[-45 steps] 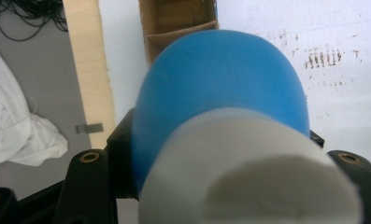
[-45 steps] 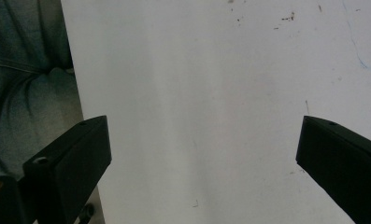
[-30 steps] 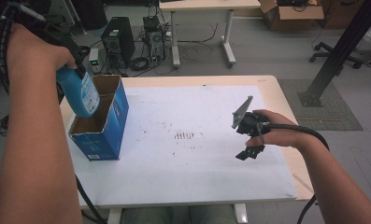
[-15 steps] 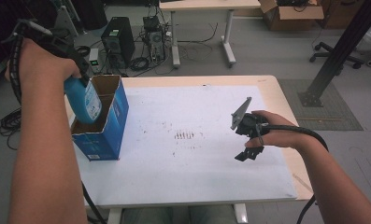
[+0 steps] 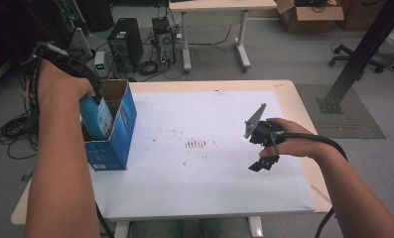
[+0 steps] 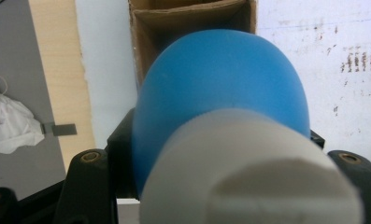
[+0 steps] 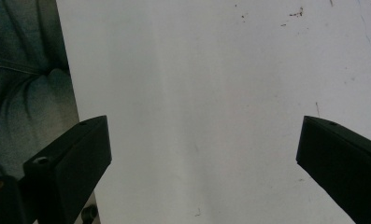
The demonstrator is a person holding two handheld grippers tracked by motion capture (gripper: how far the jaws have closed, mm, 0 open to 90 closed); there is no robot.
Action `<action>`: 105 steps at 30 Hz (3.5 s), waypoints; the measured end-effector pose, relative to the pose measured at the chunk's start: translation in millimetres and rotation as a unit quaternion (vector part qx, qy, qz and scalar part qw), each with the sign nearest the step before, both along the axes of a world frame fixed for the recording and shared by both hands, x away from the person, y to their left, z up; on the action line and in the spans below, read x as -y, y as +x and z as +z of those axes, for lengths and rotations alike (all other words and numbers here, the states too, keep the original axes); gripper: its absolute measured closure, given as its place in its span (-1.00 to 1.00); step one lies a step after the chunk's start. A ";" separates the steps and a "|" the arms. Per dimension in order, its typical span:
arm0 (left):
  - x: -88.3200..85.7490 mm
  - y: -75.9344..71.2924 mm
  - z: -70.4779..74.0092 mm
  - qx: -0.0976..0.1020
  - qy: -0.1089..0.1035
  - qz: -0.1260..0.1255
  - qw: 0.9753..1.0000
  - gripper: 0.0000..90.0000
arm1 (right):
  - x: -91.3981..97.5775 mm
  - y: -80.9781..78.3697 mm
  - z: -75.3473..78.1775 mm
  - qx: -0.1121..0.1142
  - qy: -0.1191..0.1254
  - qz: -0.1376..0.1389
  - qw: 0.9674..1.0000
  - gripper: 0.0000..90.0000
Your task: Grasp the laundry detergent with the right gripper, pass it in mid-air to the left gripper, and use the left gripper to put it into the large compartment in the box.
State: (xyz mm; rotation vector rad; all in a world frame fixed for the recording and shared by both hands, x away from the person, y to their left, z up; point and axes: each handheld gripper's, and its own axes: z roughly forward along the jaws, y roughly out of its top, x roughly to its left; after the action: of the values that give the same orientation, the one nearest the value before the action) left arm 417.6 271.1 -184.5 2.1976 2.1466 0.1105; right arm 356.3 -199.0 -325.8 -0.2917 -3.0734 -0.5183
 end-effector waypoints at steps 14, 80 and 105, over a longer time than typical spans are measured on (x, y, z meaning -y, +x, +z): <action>-2.8 3.0 -32.6 -0.016 -0.003 -0.001 1.000 -0.14 | -0.4 -0.9 -4.6 -0.002 -0.001 0.002 1.000 -0.93; -4.9 6.9 -113.1 -0.051 0.003 -0.005 0.999 -0.15 | -0.3 -7.1 -11.9 -0.003 0.004 0.001 1.000 -0.93; -1.6 3.8 -101.4 -0.028 0.006 -0.006 1.000 -0.33 | 4.2 -9.2 -13.2 -0.001 0.009 -0.002 1.000 -0.93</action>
State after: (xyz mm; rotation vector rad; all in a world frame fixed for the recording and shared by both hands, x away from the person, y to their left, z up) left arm 421.5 272.7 -285.9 2.2458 2.1669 0.0604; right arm 347.1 -203.2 -338.9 -0.2992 -3.0642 -0.5455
